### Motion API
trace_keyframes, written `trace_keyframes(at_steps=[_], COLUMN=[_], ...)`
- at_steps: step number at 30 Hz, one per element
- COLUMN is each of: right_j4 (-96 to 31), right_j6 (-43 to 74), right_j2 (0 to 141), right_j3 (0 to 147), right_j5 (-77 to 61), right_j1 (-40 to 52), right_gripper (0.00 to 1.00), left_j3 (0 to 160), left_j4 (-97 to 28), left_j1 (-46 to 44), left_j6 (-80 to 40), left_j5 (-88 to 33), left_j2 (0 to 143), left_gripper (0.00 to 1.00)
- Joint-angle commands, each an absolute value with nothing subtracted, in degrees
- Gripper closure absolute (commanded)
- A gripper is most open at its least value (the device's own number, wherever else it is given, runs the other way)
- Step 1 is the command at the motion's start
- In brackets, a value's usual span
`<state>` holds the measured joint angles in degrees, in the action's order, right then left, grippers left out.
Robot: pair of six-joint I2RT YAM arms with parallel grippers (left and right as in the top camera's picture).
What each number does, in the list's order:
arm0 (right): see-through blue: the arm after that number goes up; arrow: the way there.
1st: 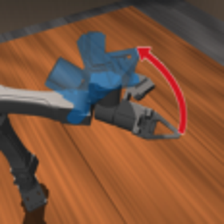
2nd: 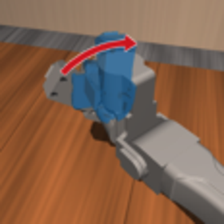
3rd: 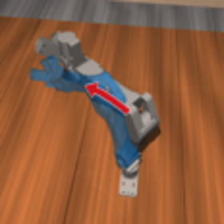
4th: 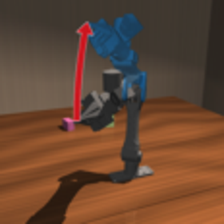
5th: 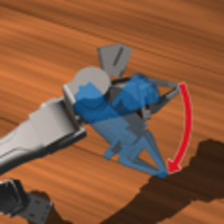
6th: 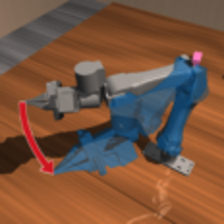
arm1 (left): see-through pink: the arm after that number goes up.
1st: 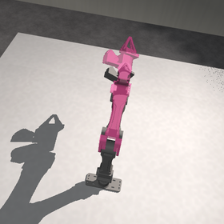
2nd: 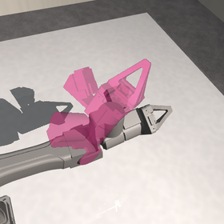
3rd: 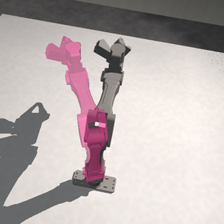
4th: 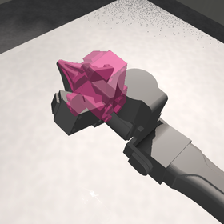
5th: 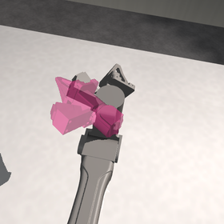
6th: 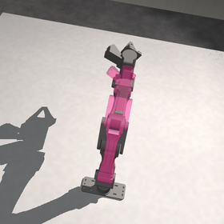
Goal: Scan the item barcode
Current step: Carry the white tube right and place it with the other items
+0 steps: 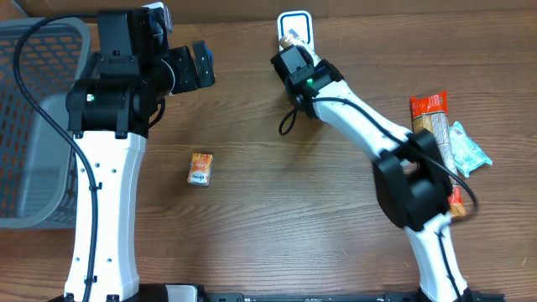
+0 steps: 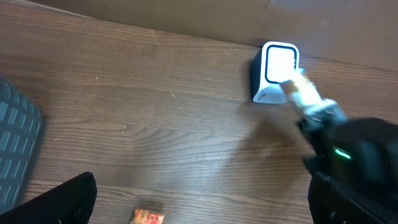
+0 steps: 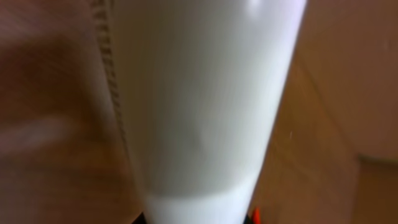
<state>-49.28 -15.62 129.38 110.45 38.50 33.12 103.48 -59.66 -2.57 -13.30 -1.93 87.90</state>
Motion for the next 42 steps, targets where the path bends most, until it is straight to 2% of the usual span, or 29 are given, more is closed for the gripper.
trace_keyframes(at_steps=[1,5,9,19,24,25,28,30,31,32,33,38,42], right_j4=[-56.49,-71.5,-81.65,-75.42,-73.21,-73.28,-73.56,-73.89,-74.17,-74.7,-75.53,-80.97,-79.96], right_j6=[1.32,12.88,21.3,18.06,17.56,17.56,17.8,18.02,18.02,18.11,18.61,19.49,15.42], right_j2=[114.61,110.26,110.59,110.59,110.59,110.59,110.59,110.59,110.59,110.56,110.56,110.48,110.45], right_j3=[112.49,112.49,109.93,83.85,76.29,76.01,75.92,76.29,76.66,77.49,78.59,89.49,99.22], right_j5=[30.04,17.02,12.03,10.39,10.66,10.72,10.85,10.87,10.9,10.85,10.85,9.54,-2.17], right_j1=[32.42,28.34,23.03,15.51,11.44,10.9,8.34,7.03,6.37,5.65,5.06,3.62,5.78], right_gripper=[0.96,0.96,0.96,0.96,0.94,0.91,0.68,0.35,0.21,0.13,0.09,0.09,0.09], left_j3=[103.66,103.66,103.66,103.66,103.66,103.66,103.66,103.66,103.66,103.66,103.66,103.66,103.66], left_j4=[-59.64,-59.64,-59.64,-59.64,-59.64,-59.64,-59.64,-59.64,-59.64,-59.64,-59.64,-59.64,-59.64], left_j1=[-2.26,-2.26,-2.26,-2.26,-2.26,-2.26,-2.26,-2.26,-2.26,-2.26,-2.26,-2.26,-2.26], left_j6=[-12.4,-12.4,-12.4,-12.4,-12.4,-12.4,-12.4,-12.4,-12.4,-12.4,-12.38,-12.4,-12.4], left_j5=[-2.37,-2.37,-2.37,-2.37,-2.37,-2.37,-2.37,-2.37,-2.37,-2.37,-2.37,-2.37,-2.37], left_j2=[88.01,88.01,88.01,88.01,88.01,88.01,88.01,88.01,88.01,88.01,88.01,88.01,88.01], left_gripper=[0.0,0.0,0.0,0.0,0.0,0.0,0.01,0.0,0.0,0.0,0.0,0.0,0.0])
